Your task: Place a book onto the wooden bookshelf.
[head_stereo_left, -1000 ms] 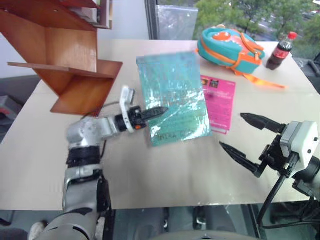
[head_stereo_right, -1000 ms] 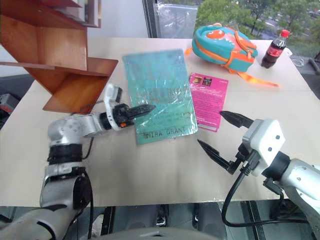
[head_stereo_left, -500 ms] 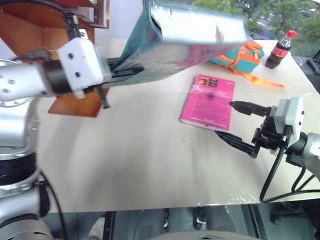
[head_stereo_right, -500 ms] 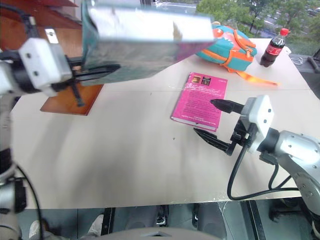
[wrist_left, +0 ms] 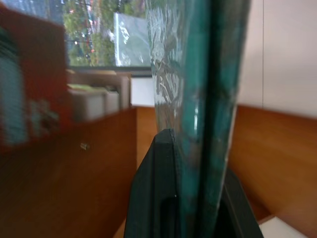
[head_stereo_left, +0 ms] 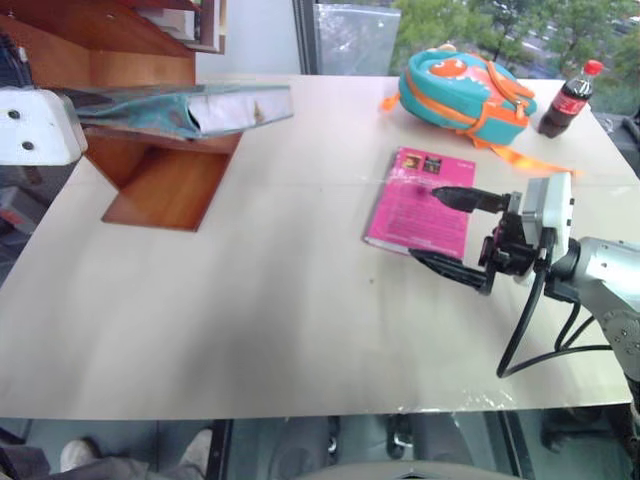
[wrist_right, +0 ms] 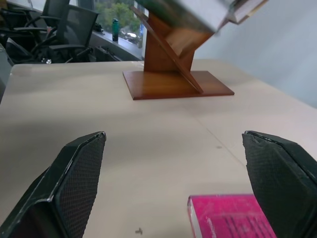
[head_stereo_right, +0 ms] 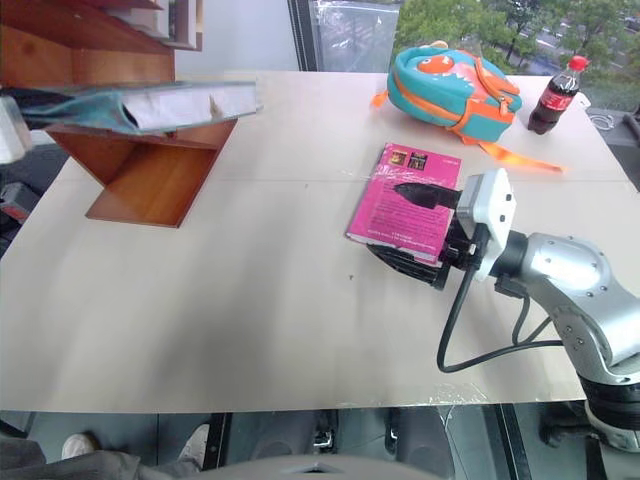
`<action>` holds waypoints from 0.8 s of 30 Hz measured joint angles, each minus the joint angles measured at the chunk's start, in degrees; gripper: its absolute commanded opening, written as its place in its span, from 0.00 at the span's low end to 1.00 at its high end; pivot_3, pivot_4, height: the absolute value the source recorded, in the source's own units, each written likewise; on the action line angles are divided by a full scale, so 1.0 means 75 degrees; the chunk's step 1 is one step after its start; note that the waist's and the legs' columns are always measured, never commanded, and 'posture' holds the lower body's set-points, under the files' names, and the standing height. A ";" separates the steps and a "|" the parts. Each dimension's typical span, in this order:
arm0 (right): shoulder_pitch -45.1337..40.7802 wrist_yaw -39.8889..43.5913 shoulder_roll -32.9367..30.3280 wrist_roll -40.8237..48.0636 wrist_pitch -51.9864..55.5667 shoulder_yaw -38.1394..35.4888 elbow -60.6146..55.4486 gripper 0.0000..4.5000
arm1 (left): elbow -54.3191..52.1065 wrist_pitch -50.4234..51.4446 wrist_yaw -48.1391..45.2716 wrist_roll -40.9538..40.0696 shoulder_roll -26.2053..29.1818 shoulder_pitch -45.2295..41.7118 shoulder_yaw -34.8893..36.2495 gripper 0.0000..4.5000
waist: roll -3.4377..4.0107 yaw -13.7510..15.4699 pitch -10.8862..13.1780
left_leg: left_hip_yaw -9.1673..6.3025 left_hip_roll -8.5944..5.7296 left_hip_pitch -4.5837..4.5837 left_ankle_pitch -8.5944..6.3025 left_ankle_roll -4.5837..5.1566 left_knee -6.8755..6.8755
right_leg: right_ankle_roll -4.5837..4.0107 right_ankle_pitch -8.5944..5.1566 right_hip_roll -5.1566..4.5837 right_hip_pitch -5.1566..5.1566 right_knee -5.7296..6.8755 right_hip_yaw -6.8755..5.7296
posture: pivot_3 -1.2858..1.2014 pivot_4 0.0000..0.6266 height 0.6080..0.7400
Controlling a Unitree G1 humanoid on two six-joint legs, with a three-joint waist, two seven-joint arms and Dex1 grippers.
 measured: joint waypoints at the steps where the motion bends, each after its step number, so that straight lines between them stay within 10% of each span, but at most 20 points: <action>1: -0.0049 -0.0004 0.0065 -0.0026 0.0001 0.0038 0.0001 1.00 | 0.0668 -0.0411 0.0127 0.0265 -0.0022 -0.0575 -0.0380 0.01 | -0.0008 -0.0011 0.0003 | -0.0003 -0.0002 -0.0009 0.0000 0.0001 0.0001 | 0.0000 0.0001 0.0002 -0.0004 0.0002 -0.0007 | 0.52 0.24 1.00; 11: 0.0064 -0.0199 0.0336 -0.0113 0.0012 0.0115 -0.0278 1.00 | 0.5107 -0.2562 0.1288 0.2537 -0.0157 -0.3549 -0.2522 0.01 | -0.0034 -0.0055 0.0001 | 0.0027 -0.0009 -0.0074 0.0000 0.0003 0.0009 | 0.0002 0.0001 -0.0002 -0.0052 -0.0004 -0.0030 | 0.52 0.24 1.00; 19: 0.0068 -0.0235 0.0352 -0.0005 0.0019 0.0053 -0.0420 1.00 | 0.5988 -0.3047 0.1484 0.2598 0.0341 -0.3835 -0.2599 0.77 | -0.0041 -0.0099 -0.0002 | -0.0006 -0.0006 -0.0063 -0.0002 0.0007 0.0010 | 0.0004 0.0002 -0.0005 -0.0052 0.0004 -0.0023 | 0.52 0.24 1.00; 24: -0.0222 -0.0156 0.0438 0.0219 -0.0015 0.0008 -0.0410 1.00 | 0.6243 -0.3408 0.0898 0.1837 0.0548 -0.3277 -0.2286 0.77 | -0.0044 -0.0090 -0.0003 | -0.0008 -0.0001 -0.0064 -0.0002 0.0008 0.0028 | 0.0004 0.0001 -0.0009 -0.0052 0.0025 -0.0023 | 0.52 0.24 1.00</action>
